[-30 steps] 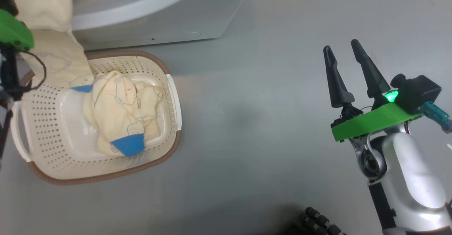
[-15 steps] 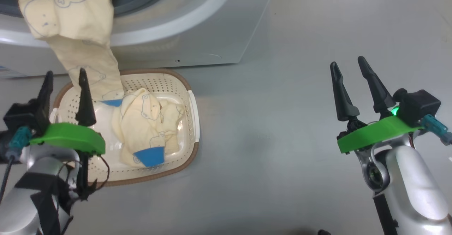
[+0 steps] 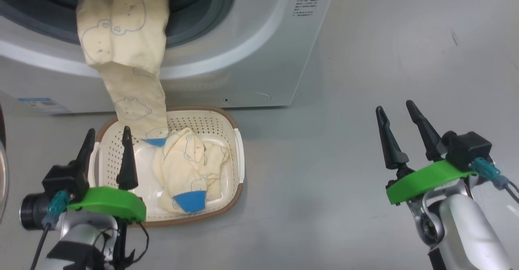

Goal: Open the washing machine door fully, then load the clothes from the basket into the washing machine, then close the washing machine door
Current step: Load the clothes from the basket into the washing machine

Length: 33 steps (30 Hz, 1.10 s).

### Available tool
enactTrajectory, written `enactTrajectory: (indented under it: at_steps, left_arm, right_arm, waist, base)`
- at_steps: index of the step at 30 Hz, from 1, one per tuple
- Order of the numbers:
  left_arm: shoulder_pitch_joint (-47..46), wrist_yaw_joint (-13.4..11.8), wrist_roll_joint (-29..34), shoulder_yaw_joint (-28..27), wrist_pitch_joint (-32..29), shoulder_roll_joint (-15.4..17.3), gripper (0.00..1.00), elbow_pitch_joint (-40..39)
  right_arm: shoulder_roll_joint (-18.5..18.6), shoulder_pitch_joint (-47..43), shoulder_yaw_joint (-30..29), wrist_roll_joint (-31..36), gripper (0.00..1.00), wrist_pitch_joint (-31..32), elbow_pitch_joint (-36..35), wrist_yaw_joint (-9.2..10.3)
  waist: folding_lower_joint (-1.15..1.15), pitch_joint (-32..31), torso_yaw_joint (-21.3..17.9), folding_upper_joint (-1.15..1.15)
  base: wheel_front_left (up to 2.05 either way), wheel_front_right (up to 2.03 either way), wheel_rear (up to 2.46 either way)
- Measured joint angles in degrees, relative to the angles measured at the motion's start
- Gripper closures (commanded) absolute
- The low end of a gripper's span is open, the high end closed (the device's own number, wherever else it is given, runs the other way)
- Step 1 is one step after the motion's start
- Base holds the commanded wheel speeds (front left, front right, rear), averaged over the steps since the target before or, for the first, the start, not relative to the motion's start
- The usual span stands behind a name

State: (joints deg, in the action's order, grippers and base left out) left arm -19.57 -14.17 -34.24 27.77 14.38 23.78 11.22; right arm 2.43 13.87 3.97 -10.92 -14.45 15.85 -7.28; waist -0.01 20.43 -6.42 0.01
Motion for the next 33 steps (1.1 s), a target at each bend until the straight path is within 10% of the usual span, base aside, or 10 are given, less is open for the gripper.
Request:
enactTrajectory:
  at_steps: [33]
  left_arm:
    - [0.7,0.3,1.8,-2.3,-0.8,-2.9,0.0,7.9]
  right_arm:
    - [0.0,-4.1,1.7,-0.2,0.0,1.4,-2.1,0.0]
  waist:
    - [0.0,-2.8,-1.3,0.0]
  base:
    - [0.0,0.0,0.0]
